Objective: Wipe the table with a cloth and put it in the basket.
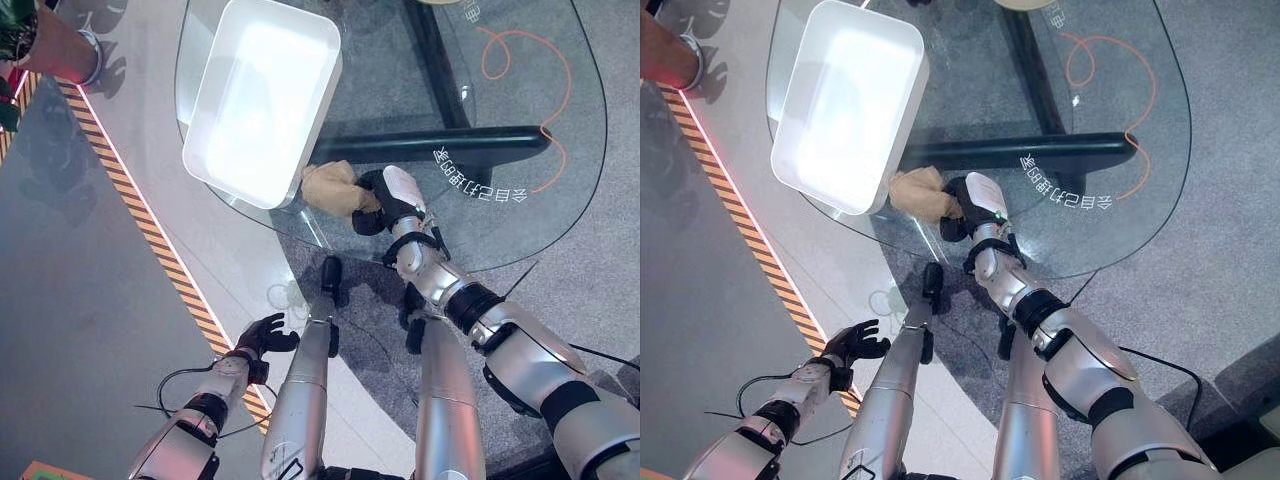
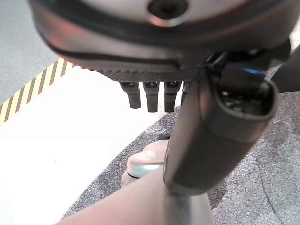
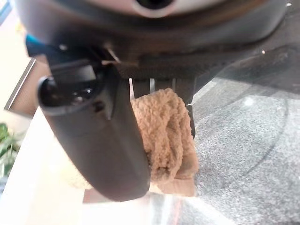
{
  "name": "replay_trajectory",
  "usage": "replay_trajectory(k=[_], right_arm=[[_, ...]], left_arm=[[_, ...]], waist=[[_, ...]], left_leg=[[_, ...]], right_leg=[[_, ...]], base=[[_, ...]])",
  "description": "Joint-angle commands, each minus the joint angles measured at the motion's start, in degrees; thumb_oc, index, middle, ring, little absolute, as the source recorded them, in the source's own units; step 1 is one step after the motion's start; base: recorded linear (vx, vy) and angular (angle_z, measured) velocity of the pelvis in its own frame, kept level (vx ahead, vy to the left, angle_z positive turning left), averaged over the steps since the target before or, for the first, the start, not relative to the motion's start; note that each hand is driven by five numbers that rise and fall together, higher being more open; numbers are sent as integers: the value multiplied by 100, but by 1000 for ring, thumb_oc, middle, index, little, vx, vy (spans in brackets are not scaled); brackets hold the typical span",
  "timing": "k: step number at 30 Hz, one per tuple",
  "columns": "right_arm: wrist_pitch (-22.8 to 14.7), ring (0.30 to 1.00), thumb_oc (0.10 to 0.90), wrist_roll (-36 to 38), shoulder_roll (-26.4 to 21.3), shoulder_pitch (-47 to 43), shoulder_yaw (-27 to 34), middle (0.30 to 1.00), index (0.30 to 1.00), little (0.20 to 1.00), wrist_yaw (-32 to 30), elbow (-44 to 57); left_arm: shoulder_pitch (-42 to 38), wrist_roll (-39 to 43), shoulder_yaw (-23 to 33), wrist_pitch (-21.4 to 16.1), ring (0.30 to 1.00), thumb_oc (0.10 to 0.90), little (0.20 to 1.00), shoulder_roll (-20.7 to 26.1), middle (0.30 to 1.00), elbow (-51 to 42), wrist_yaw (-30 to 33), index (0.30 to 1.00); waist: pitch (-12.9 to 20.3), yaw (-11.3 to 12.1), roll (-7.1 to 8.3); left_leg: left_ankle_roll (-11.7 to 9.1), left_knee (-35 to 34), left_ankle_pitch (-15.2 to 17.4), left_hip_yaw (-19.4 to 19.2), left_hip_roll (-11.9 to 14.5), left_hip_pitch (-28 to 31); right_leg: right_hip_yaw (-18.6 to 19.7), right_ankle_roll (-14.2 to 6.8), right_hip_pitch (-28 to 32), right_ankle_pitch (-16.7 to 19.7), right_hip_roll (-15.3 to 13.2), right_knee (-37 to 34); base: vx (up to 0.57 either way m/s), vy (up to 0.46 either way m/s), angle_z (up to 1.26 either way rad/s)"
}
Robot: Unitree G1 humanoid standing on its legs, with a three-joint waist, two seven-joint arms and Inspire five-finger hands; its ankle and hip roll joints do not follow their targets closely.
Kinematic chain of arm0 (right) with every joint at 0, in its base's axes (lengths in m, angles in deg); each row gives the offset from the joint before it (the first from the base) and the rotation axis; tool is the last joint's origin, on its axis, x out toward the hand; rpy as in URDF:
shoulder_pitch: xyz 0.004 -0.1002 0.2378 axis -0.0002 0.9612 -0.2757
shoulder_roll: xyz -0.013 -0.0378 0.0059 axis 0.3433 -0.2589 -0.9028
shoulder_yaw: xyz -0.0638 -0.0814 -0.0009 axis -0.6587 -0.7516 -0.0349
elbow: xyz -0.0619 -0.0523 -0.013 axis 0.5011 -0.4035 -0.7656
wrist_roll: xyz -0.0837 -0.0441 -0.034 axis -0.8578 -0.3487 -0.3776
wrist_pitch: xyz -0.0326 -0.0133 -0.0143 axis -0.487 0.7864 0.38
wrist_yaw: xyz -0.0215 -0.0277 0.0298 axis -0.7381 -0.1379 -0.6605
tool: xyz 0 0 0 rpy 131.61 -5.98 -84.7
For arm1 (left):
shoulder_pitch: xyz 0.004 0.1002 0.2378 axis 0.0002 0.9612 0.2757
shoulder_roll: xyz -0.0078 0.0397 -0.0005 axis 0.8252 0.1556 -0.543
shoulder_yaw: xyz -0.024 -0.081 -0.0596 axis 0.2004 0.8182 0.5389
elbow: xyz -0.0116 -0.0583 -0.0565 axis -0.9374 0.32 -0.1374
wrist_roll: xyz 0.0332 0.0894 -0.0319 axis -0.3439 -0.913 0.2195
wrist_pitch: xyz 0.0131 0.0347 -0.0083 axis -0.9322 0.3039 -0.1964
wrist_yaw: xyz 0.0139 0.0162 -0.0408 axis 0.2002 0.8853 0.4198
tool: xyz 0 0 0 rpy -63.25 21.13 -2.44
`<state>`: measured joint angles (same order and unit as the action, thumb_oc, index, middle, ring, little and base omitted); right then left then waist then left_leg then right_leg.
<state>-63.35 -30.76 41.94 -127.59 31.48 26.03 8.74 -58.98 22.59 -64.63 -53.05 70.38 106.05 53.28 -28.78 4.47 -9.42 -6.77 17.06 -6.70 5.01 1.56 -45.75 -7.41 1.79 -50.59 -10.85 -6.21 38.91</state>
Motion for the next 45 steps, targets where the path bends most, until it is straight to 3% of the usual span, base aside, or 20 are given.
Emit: replay_trajectory(k=[1,7,20,27,34,45], right_arm=[[401,300,100,85,-1163,-929,982,300,300,200,-1392,-613],[270,300,100,376,-1704,-928,1326,300,300,200,-1567,-937],[-71,300,100,857,-2181,-714,2043,300,300,200,-1926,-1922],[124,300,100,1014,-2417,-460,2406,300,300,200,-2102,-2197],[272,300,100,1327,-2466,-73,2672,300,300,200,-2116,-2439],[-46,300,100,2437,-2463,293,3208,300,300,200,-2267,-2668]], left_arm=[[275,84,-149,41,900,800,900,-114,900,226,-40,900],[350,148,-98,59,900,800,900,4,900,138,-101,900],[382,178,-24,86,900,800,900,150,900,96,-171,900],[370,183,69,154,900,800,900,309,900,57,-232,900],[312,202,131,147,900,800,900,425,900,112,-277,900],[213,163,256,136,900,800,900,567,900,279,-356,900]], waist=[[-101,-38,47],[-101,-83,30],[-101,-119,40],[-101,-135,126],[-101,-166,207],[-101,-195,286]], left_leg=[[599,753,650,-620,-366,72],[628,788,706,-622,-373,67],[670,883,793,-586,-355,-8],[692,874,808,-550,-337,-22],[713,868,813,-523,-325,-60],[721,894,855,-487,-313,-83]], right_leg=[[142,-193,178,734,169,-811],[164,-181,160,682,180,-780],[167,-168,134,610,189,-716],[150,-193,163,623,219,-743],[144,-212,159,657,251,-781],[145,-256,183,667,263,-799]], base=[[0,0,0],[-2,9,4],[-5,-8,0],[-3,-9,0],[-2,-9,1],[-1,-4,0]])
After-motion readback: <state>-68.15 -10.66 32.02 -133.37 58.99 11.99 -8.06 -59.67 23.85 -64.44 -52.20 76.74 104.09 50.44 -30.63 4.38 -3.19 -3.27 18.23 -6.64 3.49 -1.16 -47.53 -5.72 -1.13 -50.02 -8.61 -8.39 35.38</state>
